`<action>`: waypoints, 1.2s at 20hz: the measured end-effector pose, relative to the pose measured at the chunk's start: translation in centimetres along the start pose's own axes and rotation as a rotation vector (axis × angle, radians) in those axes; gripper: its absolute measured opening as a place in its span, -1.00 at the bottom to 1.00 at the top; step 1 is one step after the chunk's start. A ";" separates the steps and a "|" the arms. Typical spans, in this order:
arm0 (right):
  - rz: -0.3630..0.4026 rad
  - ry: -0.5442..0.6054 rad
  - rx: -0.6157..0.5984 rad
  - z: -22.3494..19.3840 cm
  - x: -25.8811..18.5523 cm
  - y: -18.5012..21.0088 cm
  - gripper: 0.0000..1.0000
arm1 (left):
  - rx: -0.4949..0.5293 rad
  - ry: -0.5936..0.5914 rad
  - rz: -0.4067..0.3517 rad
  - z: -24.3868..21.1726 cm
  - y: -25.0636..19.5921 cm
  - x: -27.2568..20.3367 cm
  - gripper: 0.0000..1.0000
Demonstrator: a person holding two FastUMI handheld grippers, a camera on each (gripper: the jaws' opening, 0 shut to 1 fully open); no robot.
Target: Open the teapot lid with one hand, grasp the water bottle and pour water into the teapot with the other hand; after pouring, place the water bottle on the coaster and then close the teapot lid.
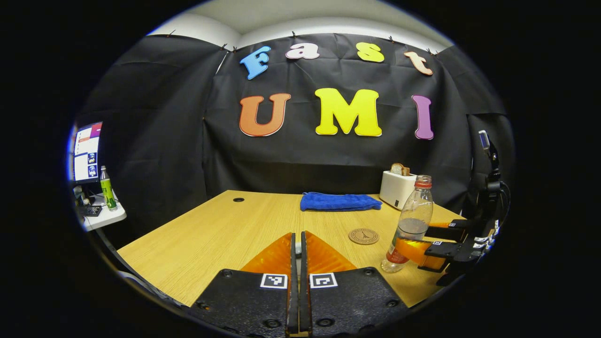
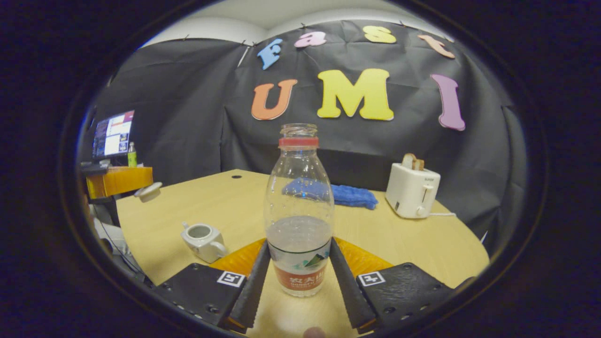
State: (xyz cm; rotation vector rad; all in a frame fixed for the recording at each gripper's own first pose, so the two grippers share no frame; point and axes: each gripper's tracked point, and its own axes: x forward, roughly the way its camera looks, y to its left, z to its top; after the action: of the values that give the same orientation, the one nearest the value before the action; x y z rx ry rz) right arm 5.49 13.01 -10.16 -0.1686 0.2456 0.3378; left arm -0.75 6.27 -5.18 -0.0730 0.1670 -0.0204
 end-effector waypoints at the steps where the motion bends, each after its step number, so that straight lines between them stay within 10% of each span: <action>1: -0.010 0.005 -0.066 0.3 0.2 -0.1 0.38 | 0.001 -0.004 -0.004 0.0 0.0 -0.1 -0.93; 9: -0.173 0.013 -0.676 1.7 3.7 -2.4 0.39 | 0.010 -0.015 -0.031 0.2 1.3 0.1 -0.94; 24: -0.185 -0.084 -1.310 0.6 6.1 0.9 0.39 | 0.023 -0.010 0.003 -0.1 4.7 0.1 -0.93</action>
State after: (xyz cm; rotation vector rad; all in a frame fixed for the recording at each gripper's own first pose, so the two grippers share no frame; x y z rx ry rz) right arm 10.88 15.88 -11.29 -1.4552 -0.1121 0.2756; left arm -0.62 10.92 -5.65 -0.0499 0.1565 -0.0190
